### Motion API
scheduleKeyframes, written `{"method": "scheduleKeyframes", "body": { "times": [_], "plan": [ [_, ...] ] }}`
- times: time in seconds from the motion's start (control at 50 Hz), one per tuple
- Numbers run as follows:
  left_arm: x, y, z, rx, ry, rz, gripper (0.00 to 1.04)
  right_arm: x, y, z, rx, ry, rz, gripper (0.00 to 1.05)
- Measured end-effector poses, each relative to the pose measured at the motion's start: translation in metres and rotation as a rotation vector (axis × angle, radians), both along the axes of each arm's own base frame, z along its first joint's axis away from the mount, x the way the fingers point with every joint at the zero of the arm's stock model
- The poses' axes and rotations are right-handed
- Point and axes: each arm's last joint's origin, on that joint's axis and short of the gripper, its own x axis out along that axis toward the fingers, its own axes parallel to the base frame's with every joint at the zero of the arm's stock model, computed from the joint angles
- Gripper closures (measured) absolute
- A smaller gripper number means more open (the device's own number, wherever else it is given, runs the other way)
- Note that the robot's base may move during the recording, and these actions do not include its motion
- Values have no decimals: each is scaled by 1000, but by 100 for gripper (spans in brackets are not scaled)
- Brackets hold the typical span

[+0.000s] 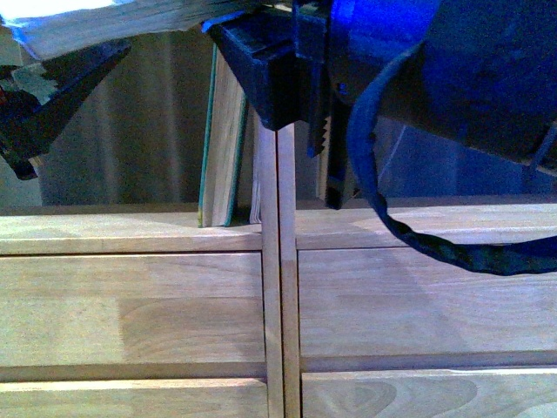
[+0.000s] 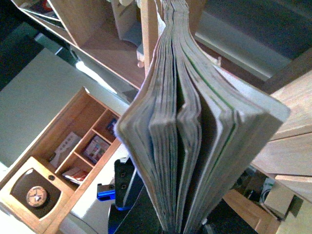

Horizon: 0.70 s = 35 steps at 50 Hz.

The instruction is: Organize books on shelf

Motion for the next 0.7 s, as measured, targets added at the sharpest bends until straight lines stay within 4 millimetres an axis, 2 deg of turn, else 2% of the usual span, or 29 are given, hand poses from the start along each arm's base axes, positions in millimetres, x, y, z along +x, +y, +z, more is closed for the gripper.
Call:
{"method": "scheduleKeyframes", "body": {
  "times": [0.08, 0.2, 0.32, 0.46, 0.52, 0.64, 0.7],
  "plan": [
    [0, 0, 0, -3, 1, 2, 56, -1, 3, 0, 14, 9, 22, 97],
    [0, 0, 0, -9, 7, 2, 79, 0, 7, -1, 31, 35, 55, 97],
    [0, 0, 0, -22, 29, -8, 96, -1, 11, -5, 1, 57, 87, 75],
    [0, 0, 0, -16, 40, -25, 98, -2, 10, -5, -51, 60, 77, 56],
    [0, 0, -1, -16, 41, -26, 98, -3, 6, -5, -66, 62, 63, 51],
    [0, 0, -1, -17, 42, -24, 98, 2, -22, -2, -148, 56, -55, 30],
    [0, 0, -1, -17, 41, -24, 98, 5, -35, -1, -182, 55, -116, 24]
  ]
}}
